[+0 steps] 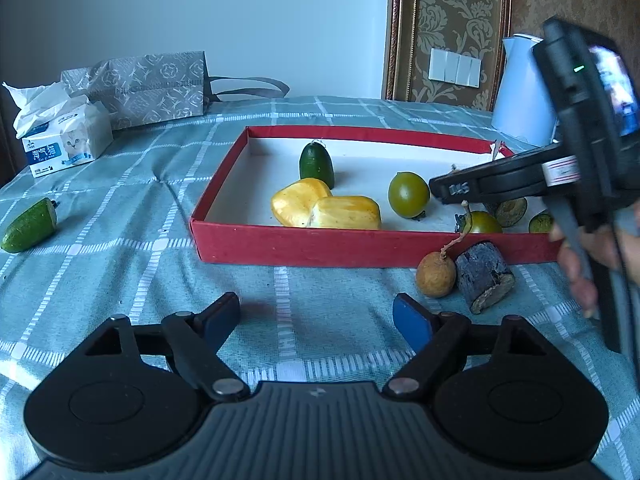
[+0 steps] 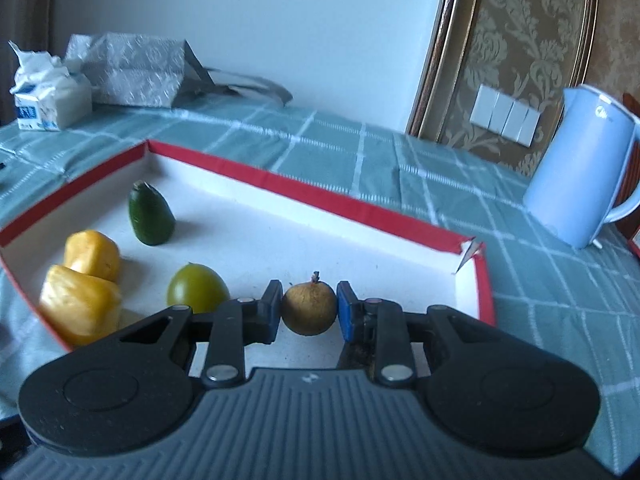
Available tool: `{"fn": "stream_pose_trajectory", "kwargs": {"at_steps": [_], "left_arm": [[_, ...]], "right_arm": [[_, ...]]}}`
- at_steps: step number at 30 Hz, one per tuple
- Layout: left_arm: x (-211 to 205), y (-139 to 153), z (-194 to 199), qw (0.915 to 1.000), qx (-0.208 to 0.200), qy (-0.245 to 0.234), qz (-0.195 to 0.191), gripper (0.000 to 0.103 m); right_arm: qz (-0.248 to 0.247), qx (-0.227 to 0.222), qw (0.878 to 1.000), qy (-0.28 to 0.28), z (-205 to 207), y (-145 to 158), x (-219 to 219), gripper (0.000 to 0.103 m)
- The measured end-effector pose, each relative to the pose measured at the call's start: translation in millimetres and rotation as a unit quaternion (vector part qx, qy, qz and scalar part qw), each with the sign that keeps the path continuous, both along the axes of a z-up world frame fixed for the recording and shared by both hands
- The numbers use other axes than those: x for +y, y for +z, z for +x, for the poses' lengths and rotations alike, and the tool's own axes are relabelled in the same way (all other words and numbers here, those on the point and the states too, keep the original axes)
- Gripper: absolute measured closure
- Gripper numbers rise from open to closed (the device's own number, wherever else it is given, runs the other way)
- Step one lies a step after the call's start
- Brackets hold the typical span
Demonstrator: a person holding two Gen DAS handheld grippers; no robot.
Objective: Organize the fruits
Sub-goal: 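Carry the brown round fruit into the red tray and open the right gripper, then withdraw the right gripper and move it toward the dark eggplant chunk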
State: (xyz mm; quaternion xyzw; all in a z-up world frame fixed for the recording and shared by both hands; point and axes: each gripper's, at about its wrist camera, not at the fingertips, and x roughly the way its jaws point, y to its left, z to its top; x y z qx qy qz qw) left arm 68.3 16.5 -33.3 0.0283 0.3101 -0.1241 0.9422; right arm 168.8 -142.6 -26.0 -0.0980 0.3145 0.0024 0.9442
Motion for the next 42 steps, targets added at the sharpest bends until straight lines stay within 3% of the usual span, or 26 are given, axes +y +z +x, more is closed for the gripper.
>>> {"fn": "stream_pose_trajectory", "kwargs": {"at_steps": [7, 13, 16, 23, 27, 31, 34, 37, 38, 39, 42], "left_arm": [[0, -1, 0, 1.0, 0.0, -0.001, 0.001, 0.018], [0, -1, 0, 1.0, 0.0, -0.001, 0.0, 0.017], [0, -1, 0, 1.0, 0.0, -0.001, 0.0, 0.017], [0, -1, 0, 1.0, 0.0, -0.001, 0.0, 0.017], [0, -1, 0, 1.0, 0.0, -0.001, 0.0, 0.016], [-1, -1, 0, 1.0, 0.001, -0.001, 0.0, 0.011], [0, -2, 0, 1.0, 0.002, 0.006, -0.002, 0.01], [4, -1, -1, 0.9999, -0.002, 0.01, -0.012, 0.01], [5, -1, -2, 0.9998, -0.004, 0.01, -0.017, 0.01], [7, 0, -4, 0.9997, -0.007, 0.004, -0.023, 0.01], [10, 4, -11, 0.9986, -0.02, -0.02, -0.044, 0.01]], "right_arm": [[-0.02, -0.004, 1.0, -0.005, 9, -5, 4, 0.076], [-0.005, -0.002, 1.0, -0.008, 6, -3, 0, 0.073], [0.01, -0.015, 1.0, -0.014, -4, 4, -5, 0.063], [0.057, -0.045, 0.997, -0.016, -57, 19, -21, 0.063], [0.093, -0.062, 0.993, -0.024, -97, 18, -32, 0.054], [0.124, -0.071, 0.989, -0.026, -129, 12, -41, 0.053], [0.113, -0.088, 0.989, -0.026, -147, 11, -40, 0.051], [0.141, -0.087, 0.986, -0.025, -157, 9, -46, 0.049], [0.143, -0.088, 0.985, -0.025, -161, 8, -46, 0.044], [0.141, -0.088, 0.986, -0.025, -165, 7, -45, 0.038], [0.136, -0.084, 0.987, -0.025, -171, 1, -44, 0.038]]}}
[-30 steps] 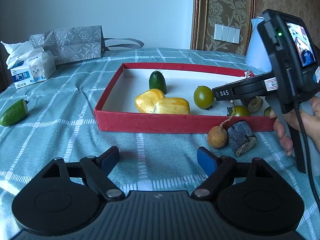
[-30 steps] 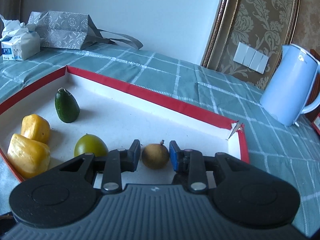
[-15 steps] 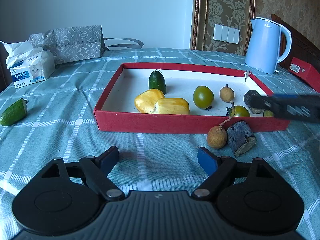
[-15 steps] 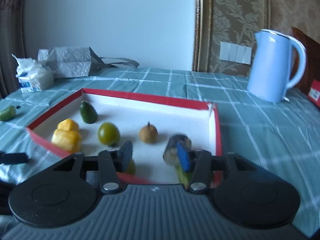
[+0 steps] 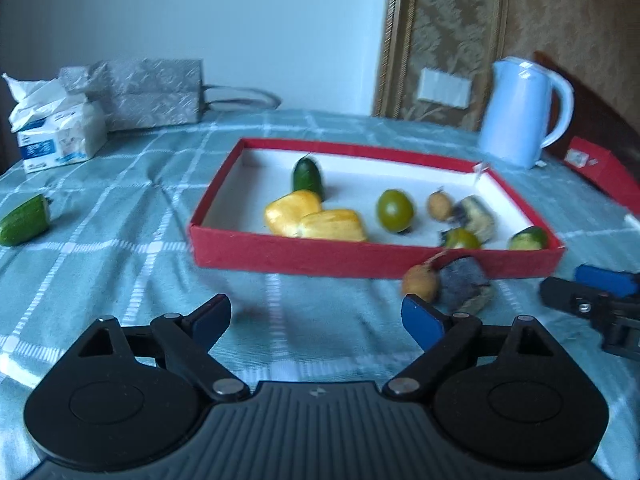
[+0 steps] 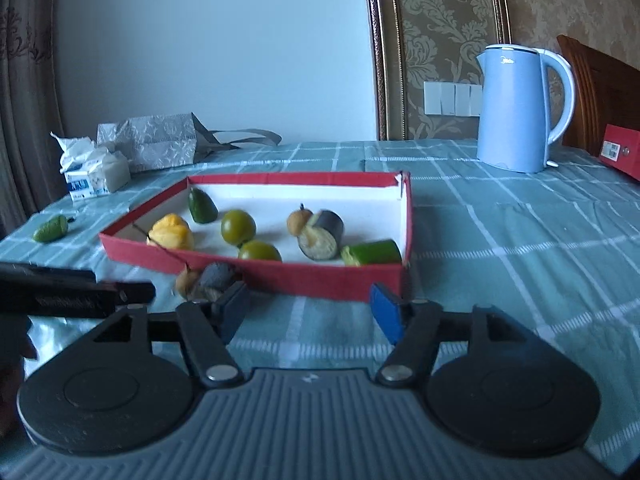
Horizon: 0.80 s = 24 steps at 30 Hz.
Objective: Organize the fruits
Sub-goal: 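Withdraw the right gripper and move it toward the dark eggplant chunk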
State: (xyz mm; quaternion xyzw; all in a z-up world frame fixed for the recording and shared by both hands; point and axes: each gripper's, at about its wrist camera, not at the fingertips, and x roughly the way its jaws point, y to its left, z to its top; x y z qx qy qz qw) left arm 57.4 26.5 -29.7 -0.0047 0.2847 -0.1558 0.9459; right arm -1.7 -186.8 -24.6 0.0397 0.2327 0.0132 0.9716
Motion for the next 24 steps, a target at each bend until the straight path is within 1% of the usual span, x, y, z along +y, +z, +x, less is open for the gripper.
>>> {"fn": "stream_pose_trajectory", "kwargs": {"at_steps": [2, 5, 8, 9, 11, 16, 19, 21, 23, 24], "left_arm": [[0, 2, -2, 0.9996, -0.002, -0.021, -0.019, 0.01], [-4, 2, -2, 0.999, 0.001, -0.036, -0.027, 0.01], [-5, 3, 2, 0.9987, 0.005, -0.031, -0.04, 0.01], [-6, 2, 6, 0.9983, 0.013, -0.033, -0.047, 0.01], [-9, 1, 12, 0.9978, 0.026, -0.032, -0.051, 0.01], [-21, -2, 18, 0.9992, 0.03, -0.017, -0.02, 0.01], [-31, -3, 18, 0.9996, 0.026, -0.011, 0.007, 0.01], [-34, -4, 19, 0.9995, 0.026, -0.01, 0.013, 0.01], [-38, -4, 21, 0.9994, 0.028, -0.011, 0.016, 0.01], [-40, -4, 22, 0.9994, 0.028, -0.012, 0.018, 0.01]], "right_arm": [[0.015, -0.004, 1.0, 0.001, -1, 0, -5, 0.038], [0.038, 0.008, 0.999, 0.002, 2, -2, -12, 0.038], [0.054, 0.014, 0.998, -0.004, 3, -5, -17, 0.037], [0.059, 0.017, 0.998, -0.003, 4, -5, -19, 0.033], [0.061, 0.02, 0.998, -0.007, 5, -6, -19, 0.032], [0.062, 0.027, 0.998, -0.009, 7, -7, -19, 0.031], [0.06, 0.033, 0.998, -0.009, 9, -8, -18, 0.031], [0.061, 0.036, 0.997, -0.009, 10, -8, -19, 0.031], [0.062, 0.04, 0.997, -0.008, 11, -9, -19, 0.027], [0.062, 0.041, 0.997, -0.007, 11, -9, -19, 0.027]]}}
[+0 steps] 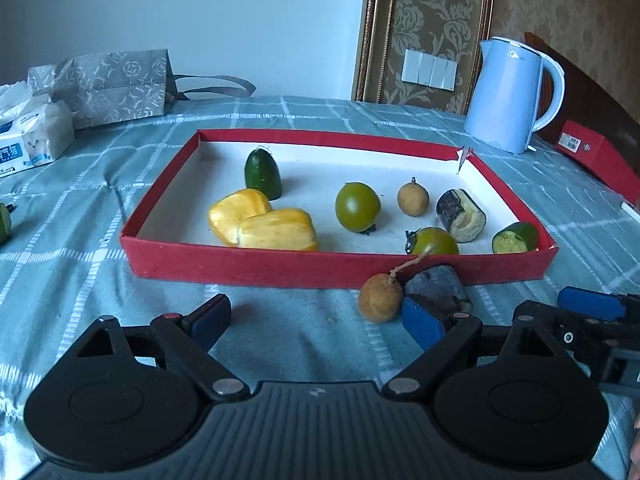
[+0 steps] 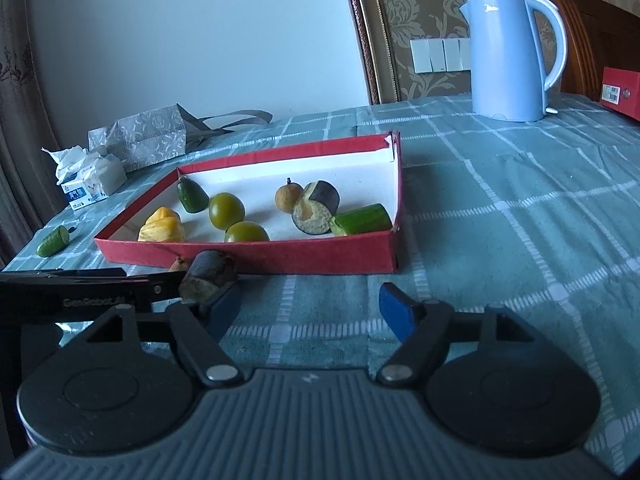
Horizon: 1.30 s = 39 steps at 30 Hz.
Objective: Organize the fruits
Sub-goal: 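Withdraw the right gripper and move it toward the dark eggplant chunk, then grasp the brown fruit with the long stem using the left gripper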
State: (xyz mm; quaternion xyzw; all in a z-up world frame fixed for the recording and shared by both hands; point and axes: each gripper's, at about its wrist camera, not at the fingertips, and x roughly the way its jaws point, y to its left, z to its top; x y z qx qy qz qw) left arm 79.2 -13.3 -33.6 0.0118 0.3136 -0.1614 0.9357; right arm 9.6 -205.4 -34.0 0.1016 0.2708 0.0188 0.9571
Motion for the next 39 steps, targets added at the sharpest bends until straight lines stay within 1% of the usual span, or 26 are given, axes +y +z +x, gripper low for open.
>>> {"fn": "stream_pose_trajectory", "kwargs": {"at_steps": [4, 6, 9, 11, 14, 15, 16, 20, 23, 25, 27, 33, 37, 39], "left_arm": [[-11, -1, 0, 0.9997, -0.005, -0.004, 0.025, 0.01], [-15, -2, 1, 0.9993, -0.006, -0.003, 0.038, 0.01], [-17, -2, 0, 0.9993, -0.009, -0.006, 0.037, 0.01], [-18, -2, 0, 0.9992, -0.01, -0.01, 0.037, 0.014], [-23, -1, -3, 0.9988, -0.016, -0.018, 0.043, 0.03], [-25, -1, -5, 0.9985, -0.021, -0.019, 0.047, 0.041], [-27, 0, -6, 0.9983, -0.024, -0.021, 0.048, 0.046], [-31, 0, -7, 0.9983, -0.026, -0.023, 0.046, 0.054], [-32, 0, -8, 0.9983, -0.027, -0.033, 0.04, 0.066], [-34, 0, -10, 0.9979, -0.03, -0.04, 0.043, 0.078], [-35, 0, -10, 0.9977, -0.031, -0.042, 0.043, 0.077], [-26, 0, -9, 0.9987, -0.026, -0.035, 0.025, 0.078], [-12, 0, -13, 0.9994, -0.026, -0.018, 0.016, 0.078], [-2, 0, -14, 0.9996, -0.023, -0.002, 0.016, 0.078]], "right_arm": [[0.0, 0.0, 1.0, -0.003, 0, 0, 0, 0.027], [0.0, -0.001, 1.0, -0.01, -1, 0, -1, 0.023], [0.006, -0.004, 1.0, -0.023, -3, 0, -4, 0.021], [0.012, -0.004, 0.999, -0.036, -6, 0, -7, 0.021], [0.028, -0.009, 0.998, -0.055, -10, -1, -16, 0.02], [0.034, -0.009, 0.998, -0.058, -11, -2, -18, 0.019], [0.042, -0.007, 0.997, -0.061, -11, -3, -21, 0.019], [0.057, 0.002, 0.997, -0.059, -9, -6, -26, 0.019], [0.057, 0.003, 0.997, -0.057, -8, -6, -25, 0.018], [0.058, 0.004, 0.997, -0.056, -8, -7, -25, 0.017], [0.058, 0.005, 0.997, -0.055, -7, -7, -25, 0.017], [0.057, 0.006, 0.997, -0.051, -7, -7, -23, 0.014], [0.054, 0.007, 0.997, -0.05, -6, -7, -23, 0.013], [0.052, 0.009, 0.997, -0.049, -6, -7, -21, 0.011]]}}
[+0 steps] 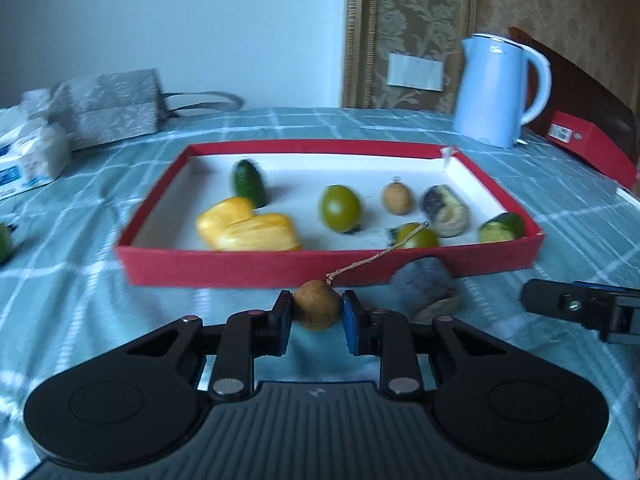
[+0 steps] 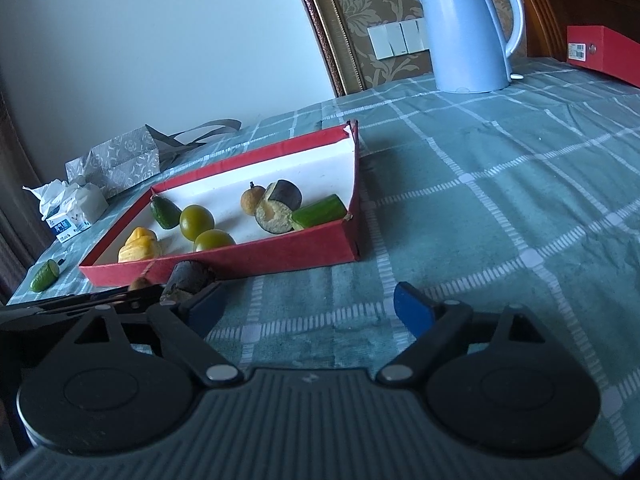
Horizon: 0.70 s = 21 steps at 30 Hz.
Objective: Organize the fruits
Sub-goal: 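Grasp the brown fruit with the long stem using the left gripper, then grasp the dark eggplant chunk beside the tray with the right gripper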
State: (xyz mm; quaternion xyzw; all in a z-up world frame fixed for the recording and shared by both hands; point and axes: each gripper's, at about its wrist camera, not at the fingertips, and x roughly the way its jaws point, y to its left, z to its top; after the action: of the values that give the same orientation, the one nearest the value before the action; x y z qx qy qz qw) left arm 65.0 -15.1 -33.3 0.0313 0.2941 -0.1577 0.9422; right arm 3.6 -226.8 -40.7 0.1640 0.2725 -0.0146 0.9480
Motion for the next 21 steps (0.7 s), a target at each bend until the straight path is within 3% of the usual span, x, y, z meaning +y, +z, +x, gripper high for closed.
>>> {"fn": "stream_pose_trajectory", "kwargs": {"at_steps": [7, 21], "left_arm": [[39, 0, 5, 0.9987, 0.005, 0.046, -0.019, 0.077], [47, 0, 6, 0.9978, 0.01, 0.046, -0.046, 0.077]], "right_arm": [[-0.023, -0.002, 1.0, 0.02, 2, 2, 11, 0.01], [-0.075, -0.007, 0.994, 0.074, 20, 10, 71, 0.012]]}}
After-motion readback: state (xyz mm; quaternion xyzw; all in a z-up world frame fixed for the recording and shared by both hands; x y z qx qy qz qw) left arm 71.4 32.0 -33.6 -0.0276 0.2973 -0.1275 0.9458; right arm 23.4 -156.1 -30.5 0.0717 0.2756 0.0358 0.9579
